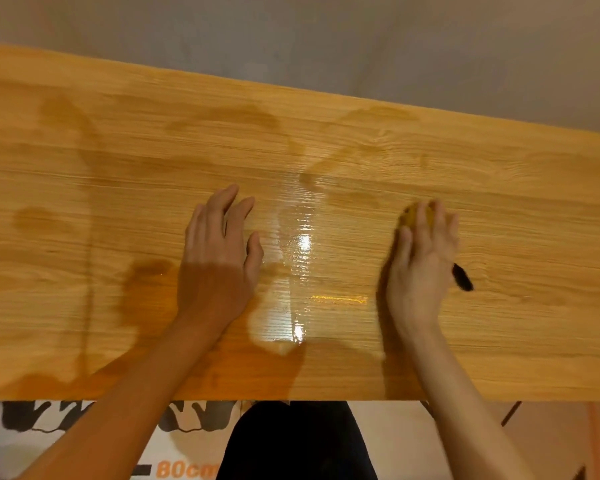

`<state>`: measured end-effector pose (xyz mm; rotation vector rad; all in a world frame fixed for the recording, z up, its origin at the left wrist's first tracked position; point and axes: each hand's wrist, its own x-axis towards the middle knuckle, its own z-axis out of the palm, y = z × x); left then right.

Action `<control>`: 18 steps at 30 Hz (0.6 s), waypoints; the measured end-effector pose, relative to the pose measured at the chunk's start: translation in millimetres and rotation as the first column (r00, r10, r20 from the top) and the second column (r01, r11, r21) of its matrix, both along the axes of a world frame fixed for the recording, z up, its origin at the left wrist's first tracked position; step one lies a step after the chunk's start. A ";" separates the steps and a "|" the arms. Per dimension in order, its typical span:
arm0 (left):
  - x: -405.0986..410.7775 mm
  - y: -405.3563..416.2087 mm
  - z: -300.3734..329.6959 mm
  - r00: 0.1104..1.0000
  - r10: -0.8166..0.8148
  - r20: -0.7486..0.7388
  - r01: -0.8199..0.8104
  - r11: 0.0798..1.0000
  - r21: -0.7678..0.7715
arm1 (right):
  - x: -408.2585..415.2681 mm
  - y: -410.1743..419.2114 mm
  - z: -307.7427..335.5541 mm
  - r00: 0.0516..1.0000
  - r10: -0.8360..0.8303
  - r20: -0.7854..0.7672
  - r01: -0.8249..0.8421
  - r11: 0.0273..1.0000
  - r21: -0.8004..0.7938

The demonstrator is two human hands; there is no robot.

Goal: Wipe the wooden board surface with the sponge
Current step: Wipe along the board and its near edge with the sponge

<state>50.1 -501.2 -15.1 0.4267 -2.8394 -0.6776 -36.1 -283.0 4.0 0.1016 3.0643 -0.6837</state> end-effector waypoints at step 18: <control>-1.6 -5.3 1.1 1.000 0.009 0.029 -0.011 0.999 0.038 | -28.3 -89.7 -13.8 0.943 0.328 -0.054 -0.322 0.943 0.085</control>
